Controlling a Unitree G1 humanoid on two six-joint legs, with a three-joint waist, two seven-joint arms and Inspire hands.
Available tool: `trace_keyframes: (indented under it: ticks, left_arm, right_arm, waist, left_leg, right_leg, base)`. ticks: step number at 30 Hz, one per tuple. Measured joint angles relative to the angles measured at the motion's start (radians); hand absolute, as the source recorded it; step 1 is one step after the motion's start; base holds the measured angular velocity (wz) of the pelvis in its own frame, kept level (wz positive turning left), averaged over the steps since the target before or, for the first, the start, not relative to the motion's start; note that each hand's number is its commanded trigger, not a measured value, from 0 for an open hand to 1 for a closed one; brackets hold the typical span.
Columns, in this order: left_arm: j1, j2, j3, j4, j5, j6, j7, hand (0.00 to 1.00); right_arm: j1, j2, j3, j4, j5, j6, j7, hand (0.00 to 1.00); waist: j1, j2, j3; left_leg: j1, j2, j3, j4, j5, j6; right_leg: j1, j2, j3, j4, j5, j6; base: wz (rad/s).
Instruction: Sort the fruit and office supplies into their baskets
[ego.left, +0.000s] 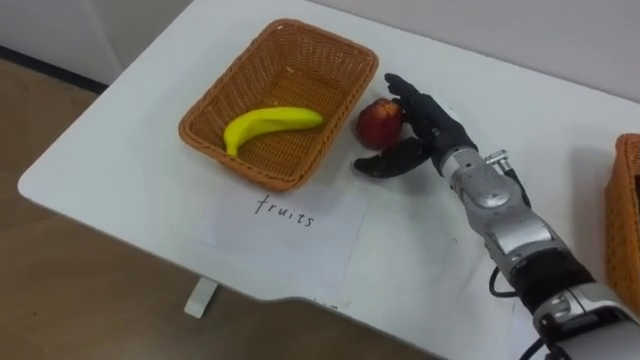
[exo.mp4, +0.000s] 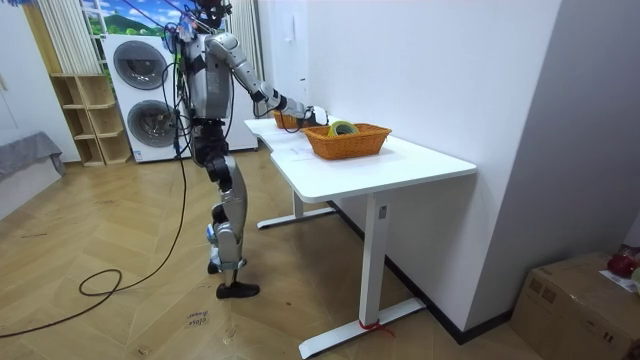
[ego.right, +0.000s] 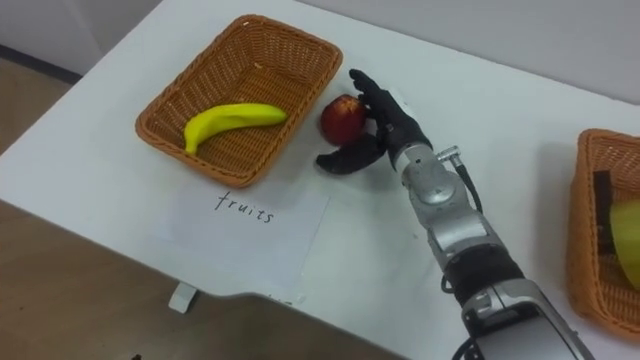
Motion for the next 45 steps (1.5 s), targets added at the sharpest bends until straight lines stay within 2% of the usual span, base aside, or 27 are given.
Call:
trace_keyframes:
  ticks: [5, 8, 18, 21, 26, 35, 45]
  left_arm:
    - [-0.006, 0.0, 0.0, 0.0, 0.0, 0.0, 0.002, 0.0]
    - [-0.008, 0.002, 0.0, 0.0, 0.0, 0.0, 0.002, 0.0]
    - [-0.01, 0.008, -0.002, 0.001, -0.004, 0.0, 0.002, 0.0]
    - [-0.008, 0.013, -0.002, 0.003, -0.021, 0.0, 0.002, 0.0]
    - [-0.008, 0.014, -0.002, 0.005, -0.021, 0.0, 0.002, 0.0]
    - [-0.005, 0.021, -0.002, 0.019, -0.02, 0.001, 0.001, 0.0]
    - [-0.003, 0.026, 0.024, -0.005, -0.021, -0.002, 0.0, 0.0]
  right_arm:
    - [0.0, -0.004, 0.008, 0.005, 0.0, -0.001, -0.012, 1.0]
    - [-0.004, -0.021, 0.005, 0.009, -0.001, 0.001, -0.037, 1.0]
    - [-0.023, -0.022, 0.007, 0.037, 0.002, 0.0, -0.057, 1.0]
    - [-0.024, -0.021, 0.017, 0.037, 0.004, -0.001, -0.068, 1.0]
    - [-0.024, -0.02, 0.02, 0.038, 0.004, 0.003, -0.068, 1.0]
    - [-0.025, -0.02, 0.027, 0.045, 0.004, 0.003, -0.068, 1.0]
    - [-0.016, -0.023, 0.026, 0.038, -0.003, 0.018, -0.039, 1.0]
  waist:
    - [0.011, -0.003, 0.0]
    - [0.02, -0.003, 0.0001]
    - [0.02, -0.013, 0.0003]
    - [0.022, -0.021, 0.0046]
    - [0.022, -0.03, 0.0066]
    - [0.023, -0.032, 0.005]
    - [0.009, -0.047, -0.0043]
  left_leg:
    - [0.003, 0.0, 0.0, 0.006, 0.0, 0.0]
    - [0.006, 0.0, 0.0, 0.006, 0.0, 0.0]
    - [0.011, 0.0, 0.001, -0.001, 0.0, 0.0]
    - [0.012, 0.002, 0.007, -0.001, 0.0, 0.0]
    - [0.011, 0.002, 0.006, 0.0, 0.0, 0.0]
    - [0.012, 0.002, 0.006, -0.001, 0.0, 0.0]
    - [0.025, 0.002, 0.005, -0.001, 0.0, 0.0]
  right_leg:
    - [0.0, 0.0, 0.0, 0.002, 0.0, 0.0]
    - [0.0, 0.0, 0.0, 0.003, 0.0, 0.0]
    - [0.0, -0.001, -0.009, 0.0, 0.0, 0.0]
    - [0.0, -0.001, -0.008, -0.001, 0.0, 0.0]
    - [0.0, -0.002, -0.01, -0.001, 0.0, 0.0]
    - [0.002, 0.0, -0.014, 0.0, 0.0, 0.0]
    - [0.018, -0.002, -0.011, -0.004, 0.0, 0.001]
  base:
    - [0.0]
    - [0.0]
    - [0.0]
    - [-0.03]
    - [0.0]
    - [0.0]
    - [0.0]
